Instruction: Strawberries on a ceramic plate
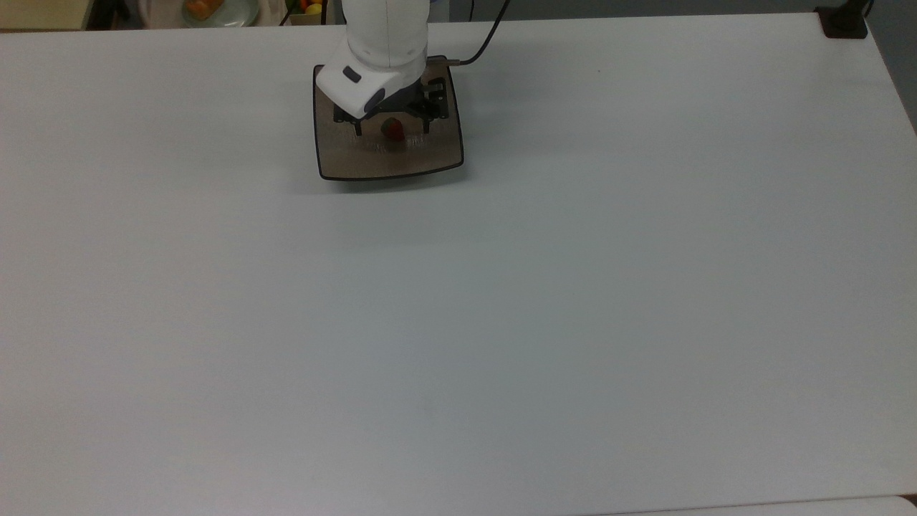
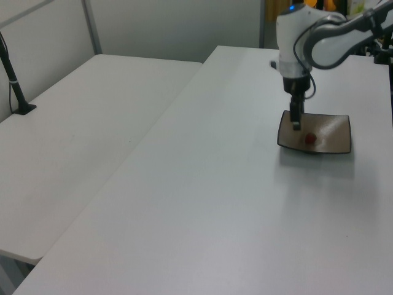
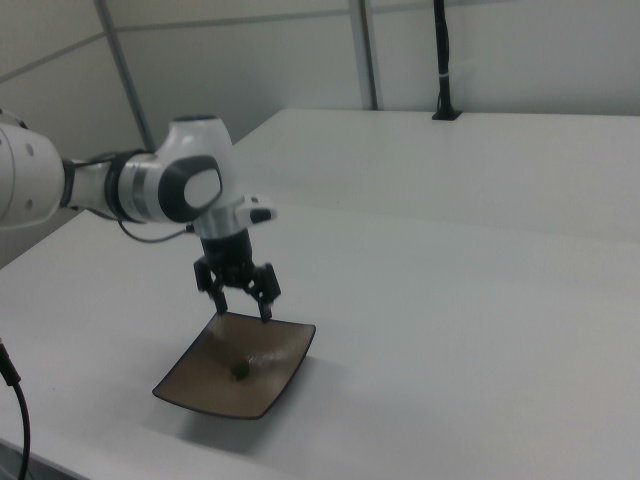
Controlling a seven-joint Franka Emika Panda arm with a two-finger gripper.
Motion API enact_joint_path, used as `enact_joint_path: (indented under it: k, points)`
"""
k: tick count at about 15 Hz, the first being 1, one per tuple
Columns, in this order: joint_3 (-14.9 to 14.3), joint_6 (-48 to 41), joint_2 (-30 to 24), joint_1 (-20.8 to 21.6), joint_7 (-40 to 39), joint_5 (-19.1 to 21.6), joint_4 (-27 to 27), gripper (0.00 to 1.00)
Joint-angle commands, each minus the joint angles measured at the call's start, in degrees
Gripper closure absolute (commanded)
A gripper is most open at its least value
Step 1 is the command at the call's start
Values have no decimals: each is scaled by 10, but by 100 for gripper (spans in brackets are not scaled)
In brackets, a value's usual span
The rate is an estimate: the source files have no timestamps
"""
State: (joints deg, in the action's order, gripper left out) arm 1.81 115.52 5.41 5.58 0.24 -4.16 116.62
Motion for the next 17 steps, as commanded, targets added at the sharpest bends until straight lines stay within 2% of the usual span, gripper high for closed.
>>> enact_joint_path:
  k: [1,3,6,7,8,9,14,17]
  points:
    - [5,-51,-8,7,75,5,-85,0]
    - [15,-99,-8,7,105,5,-128,0]
    - [18,-166,-20,7,108,15,-184,0]
    - [18,-183,-22,7,114,27,-207,0]
    - [17,-205,-24,5,115,61,-241,0]
    - [16,-220,-29,4,115,77,-257,0]
    - [14,-262,-78,7,100,78,-258,0]
    - [11,-264,-85,8,61,77,-254,0]
